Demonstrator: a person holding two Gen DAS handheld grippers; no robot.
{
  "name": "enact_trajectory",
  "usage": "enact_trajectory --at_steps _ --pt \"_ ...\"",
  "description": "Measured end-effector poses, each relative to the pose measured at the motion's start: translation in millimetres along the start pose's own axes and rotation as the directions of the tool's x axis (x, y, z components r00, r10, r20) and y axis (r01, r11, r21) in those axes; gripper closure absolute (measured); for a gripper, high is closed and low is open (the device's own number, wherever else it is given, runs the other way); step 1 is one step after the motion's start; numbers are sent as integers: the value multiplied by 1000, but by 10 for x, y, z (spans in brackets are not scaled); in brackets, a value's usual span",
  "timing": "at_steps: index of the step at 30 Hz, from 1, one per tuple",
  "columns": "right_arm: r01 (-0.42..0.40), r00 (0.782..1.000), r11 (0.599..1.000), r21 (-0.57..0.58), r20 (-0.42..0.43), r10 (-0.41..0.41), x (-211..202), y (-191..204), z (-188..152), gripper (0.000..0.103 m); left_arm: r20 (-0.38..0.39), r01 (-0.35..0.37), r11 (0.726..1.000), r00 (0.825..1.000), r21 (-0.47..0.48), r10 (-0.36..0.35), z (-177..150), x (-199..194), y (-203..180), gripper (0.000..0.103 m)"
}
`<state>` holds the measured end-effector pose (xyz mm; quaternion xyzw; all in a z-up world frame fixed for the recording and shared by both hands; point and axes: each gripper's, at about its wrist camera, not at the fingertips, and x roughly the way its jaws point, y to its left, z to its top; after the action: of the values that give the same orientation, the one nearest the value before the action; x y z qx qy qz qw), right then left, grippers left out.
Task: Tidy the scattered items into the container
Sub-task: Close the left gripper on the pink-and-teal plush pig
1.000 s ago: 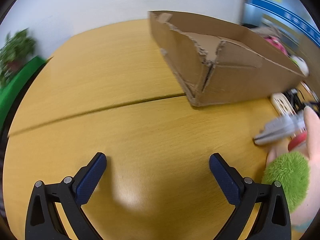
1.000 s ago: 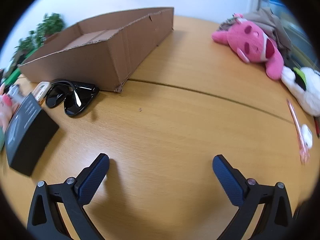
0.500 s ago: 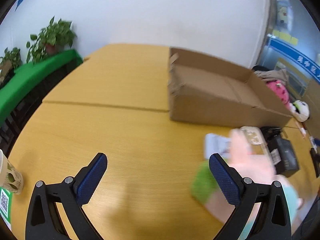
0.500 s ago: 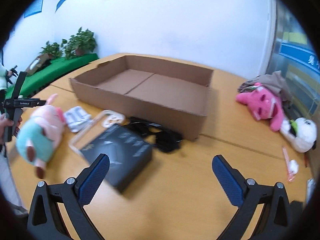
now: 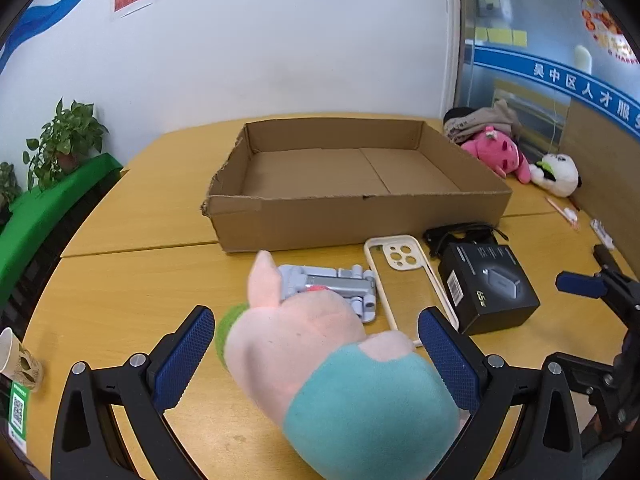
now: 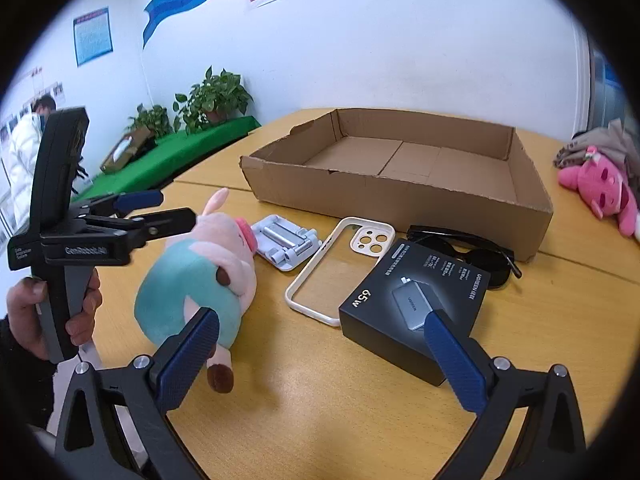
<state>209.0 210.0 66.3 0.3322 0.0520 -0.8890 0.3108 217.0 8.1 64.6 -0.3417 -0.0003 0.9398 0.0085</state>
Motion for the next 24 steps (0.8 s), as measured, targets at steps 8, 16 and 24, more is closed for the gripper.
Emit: enact_trajectory --at_steps 8,16,24 --pt "-33 999 999 31 -6 33 70 122 -17 1 -8 62 994 998 -94 -63 -43 29 60 0" --pt "-59 996 998 1 -73 58 286 333 -55 1 -67 82 981 993 -178 -95 -163 215 198 0" --pt "-105 993 993 -48 -60 103 295 555 -64 1 -61 124 953 987 -276 -146 -221 233 344 0"
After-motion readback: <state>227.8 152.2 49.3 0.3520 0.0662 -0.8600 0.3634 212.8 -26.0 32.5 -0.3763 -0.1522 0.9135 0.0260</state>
